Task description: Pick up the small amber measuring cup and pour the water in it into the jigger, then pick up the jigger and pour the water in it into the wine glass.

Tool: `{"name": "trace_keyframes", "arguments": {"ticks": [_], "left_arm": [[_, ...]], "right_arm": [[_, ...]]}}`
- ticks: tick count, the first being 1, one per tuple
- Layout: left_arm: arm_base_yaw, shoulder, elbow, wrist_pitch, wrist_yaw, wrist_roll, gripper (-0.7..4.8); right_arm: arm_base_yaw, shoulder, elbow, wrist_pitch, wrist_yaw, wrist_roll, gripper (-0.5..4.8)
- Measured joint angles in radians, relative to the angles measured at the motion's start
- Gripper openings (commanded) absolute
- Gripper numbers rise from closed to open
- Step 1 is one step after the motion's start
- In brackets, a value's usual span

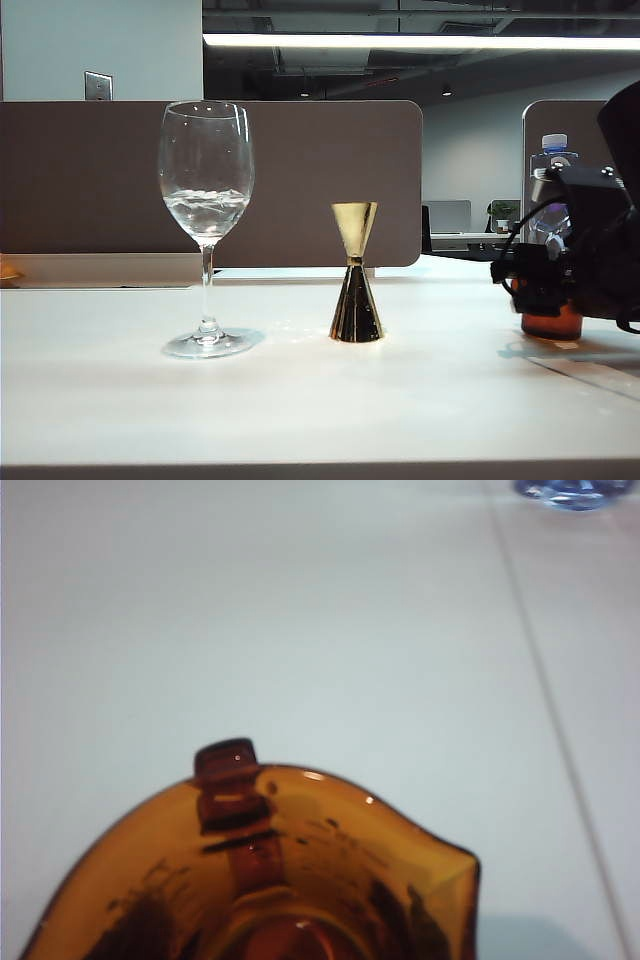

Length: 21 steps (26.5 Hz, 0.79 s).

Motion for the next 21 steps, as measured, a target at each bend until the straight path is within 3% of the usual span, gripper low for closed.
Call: {"name": "trace_keyframes", "arguments": {"ticks": [8,11,15,18,21], "left_arm": [[0.0,0.0,0.0,0.0,0.0,0.0,-0.02],[0.0,0.0,0.0,0.0,0.0,0.0,-0.02],[0.0,0.0,0.0,0.0,0.0,0.0,-0.02],[0.0,0.0,0.0,0.0,0.0,0.0,-0.02],[0.0,0.0,0.0,0.0,0.0,0.0,-0.02]], "right_arm": [[0.01,0.024,0.001,0.039,0.084,0.099,0.02],[0.015,0.024,0.001,0.037,0.09,0.099,0.99],[0.023,0.024,0.002,0.031,0.119,0.099,1.55],[0.035,0.024,0.002,0.029,0.126,0.099,3.17],[0.056,0.025,0.0,0.01,0.142,0.102,3.44]]}}
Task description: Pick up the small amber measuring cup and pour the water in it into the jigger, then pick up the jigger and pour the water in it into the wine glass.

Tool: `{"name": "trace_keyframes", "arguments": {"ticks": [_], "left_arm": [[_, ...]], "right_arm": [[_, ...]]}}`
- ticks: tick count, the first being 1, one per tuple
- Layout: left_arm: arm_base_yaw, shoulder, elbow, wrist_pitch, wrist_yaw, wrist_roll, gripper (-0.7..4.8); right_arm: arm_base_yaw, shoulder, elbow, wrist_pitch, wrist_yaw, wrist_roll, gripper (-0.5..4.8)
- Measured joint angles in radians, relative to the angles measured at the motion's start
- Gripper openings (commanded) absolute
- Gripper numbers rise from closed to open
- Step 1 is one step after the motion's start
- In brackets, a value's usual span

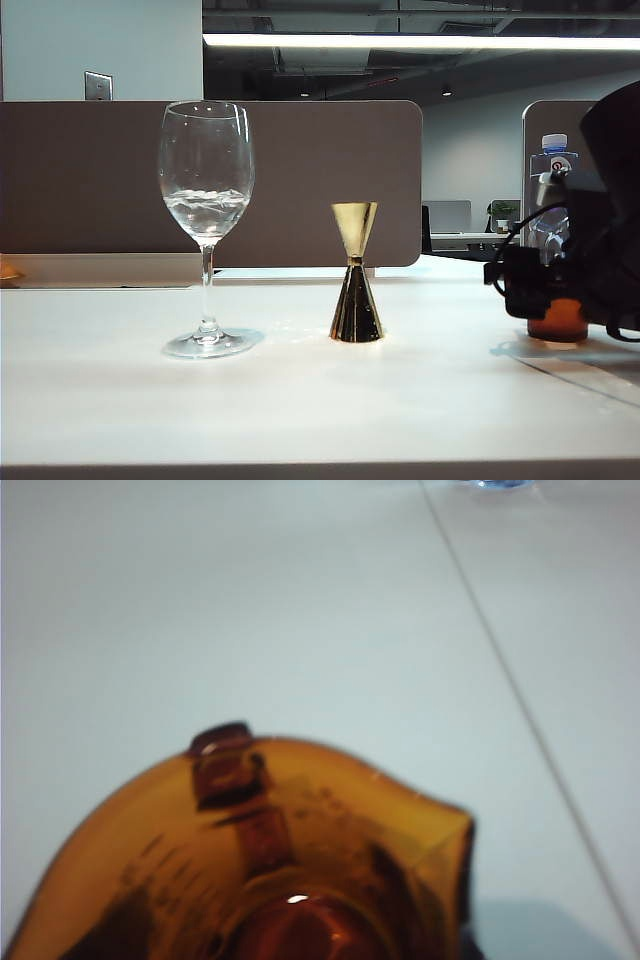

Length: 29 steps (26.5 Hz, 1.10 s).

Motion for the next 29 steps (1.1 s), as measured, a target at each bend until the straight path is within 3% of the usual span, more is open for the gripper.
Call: {"name": "trace_keyframes", "arguments": {"ticks": [6,22,29], "left_arm": [[0.0,0.0,0.0,0.0,0.0,0.0,-0.02],[0.0,0.001,0.0,0.0,0.0,0.0,-0.02],[0.0,0.001,0.0,0.0,0.0,0.0,-0.02]], "right_arm": [[0.031,0.002,0.0,-0.001,0.031,0.0,4.22],[0.079,-0.083,0.0,-0.13,0.047,0.01,4.23],[0.078,-0.219,-0.001,-0.361,0.089,0.012,4.23]]}}
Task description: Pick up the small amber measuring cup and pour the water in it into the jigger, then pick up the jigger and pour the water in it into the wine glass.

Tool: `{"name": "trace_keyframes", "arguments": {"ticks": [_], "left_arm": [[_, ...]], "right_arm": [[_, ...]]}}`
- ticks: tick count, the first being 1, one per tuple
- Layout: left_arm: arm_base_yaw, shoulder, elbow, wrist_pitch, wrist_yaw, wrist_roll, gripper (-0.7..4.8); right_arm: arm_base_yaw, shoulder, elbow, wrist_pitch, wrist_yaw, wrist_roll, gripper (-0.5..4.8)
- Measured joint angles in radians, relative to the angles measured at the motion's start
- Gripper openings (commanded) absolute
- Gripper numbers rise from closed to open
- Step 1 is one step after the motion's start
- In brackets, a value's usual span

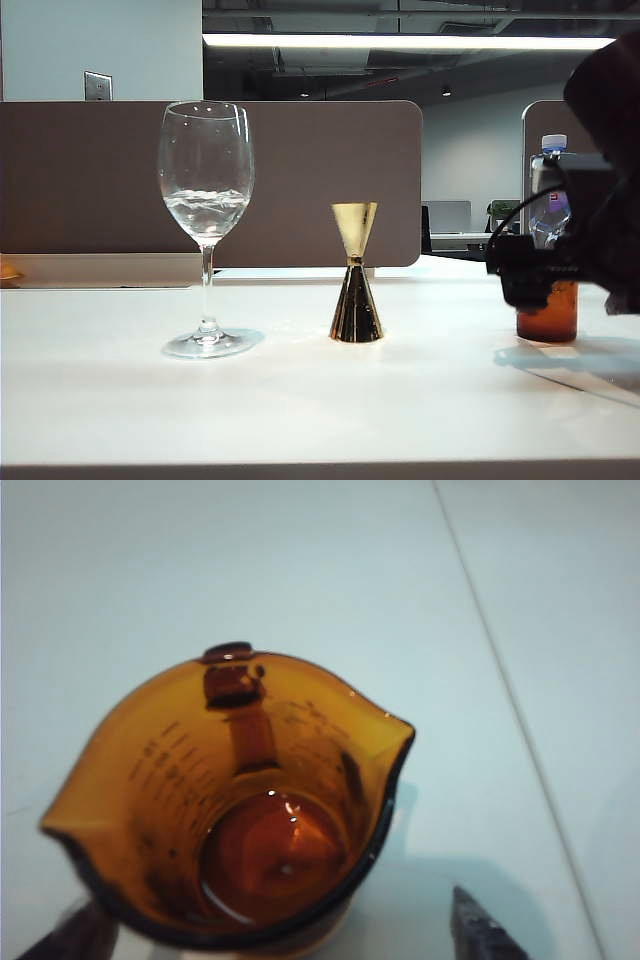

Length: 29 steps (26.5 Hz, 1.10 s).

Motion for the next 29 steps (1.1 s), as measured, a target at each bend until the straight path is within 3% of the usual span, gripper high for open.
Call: {"name": "trace_keyframes", "arguments": {"ticks": [11,14,16,17,21,25,29], "left_arm": [[0.0,0.0,0.0,0.0,0.0,0.0,-0.02],[0.0,-0.001,0.0,0.0,0.0,0.0,-0.02],[0.0,0.0,0.0,0.0,0.0,0.0,-0.02],[0.0,0.0,0.0,0.0,0.0,0.0,-0.02],[0.0,0.0,0.0,0.0,0.0,0.0,-0.02],[0.0,0.0,0.0,0.0,0.0,0.0,-0.02],[0.0,0.0,0.0,0.0,0.0,0.0,-0.02]], "right_arm": [[0.015,-0.382,0.0,-0.442,-0.037,0.0,4.17],[0.026,-0.431,-0.001,-0.479,-0.097,0.001,3.33],[0.029,-0.446,0.0,-0.471,-0.177,0.001,2.68],[0.033,-0.445,0.0,-0.459,-0.222,0.0,2.6],[0.039,-0.432,0.0,-0.398,-0.332,0.001,2.61],[0.038,-0.371,0.0,-0.238,-0.424,-0.003,2.62],[0.039,-0.226,0.0,-0.095,-0.511,-0.12,2.82]]}}
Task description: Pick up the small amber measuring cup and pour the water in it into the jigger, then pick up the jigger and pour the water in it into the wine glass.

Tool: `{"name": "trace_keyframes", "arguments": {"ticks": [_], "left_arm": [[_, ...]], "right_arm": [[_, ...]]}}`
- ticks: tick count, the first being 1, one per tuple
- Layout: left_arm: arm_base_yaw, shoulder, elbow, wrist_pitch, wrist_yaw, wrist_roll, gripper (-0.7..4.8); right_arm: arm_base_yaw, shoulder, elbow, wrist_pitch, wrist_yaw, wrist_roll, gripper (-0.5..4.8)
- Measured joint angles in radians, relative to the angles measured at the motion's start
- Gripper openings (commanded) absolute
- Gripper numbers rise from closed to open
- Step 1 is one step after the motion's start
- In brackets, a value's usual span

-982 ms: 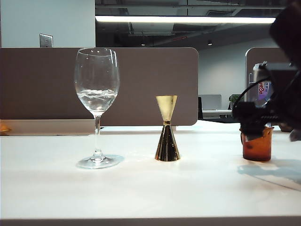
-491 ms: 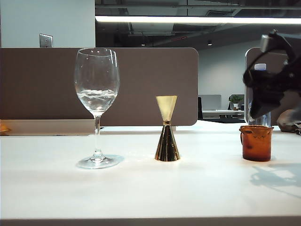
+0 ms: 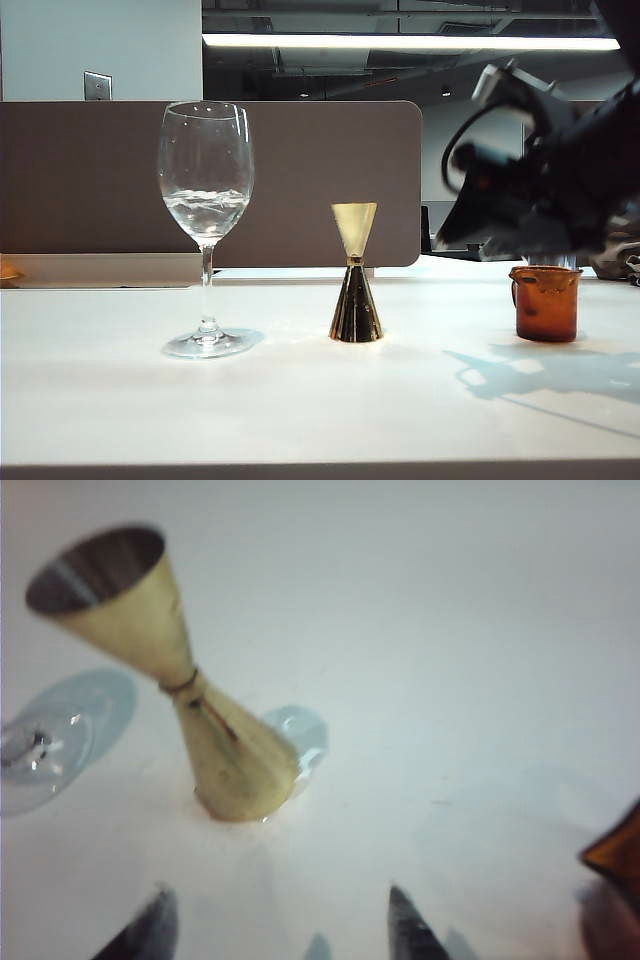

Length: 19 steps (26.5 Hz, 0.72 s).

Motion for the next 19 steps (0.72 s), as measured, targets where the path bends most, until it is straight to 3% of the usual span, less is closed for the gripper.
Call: {"name": "trace_keyframes", "arguments": {"ticks": [4,9,19], "left_arm": [[0.0,0.0,0.0,0.0,0.0,0.0,-0.02],[0.0,0.0,0.0,0.0,0.0,0.0,-0.02],[0.0,0.0,0.0,0.0,0.0,0.0,-0.02]], "right_arm": [[0.012,0.093,0.0,0.099,-0.044,-0.089,3.19],[0.012,0.166,0.012,0.172,-0.092,-0.174,3.19],[0.025,0.332,0.18,0.194,-0.16,-0.211,3.18]]}}
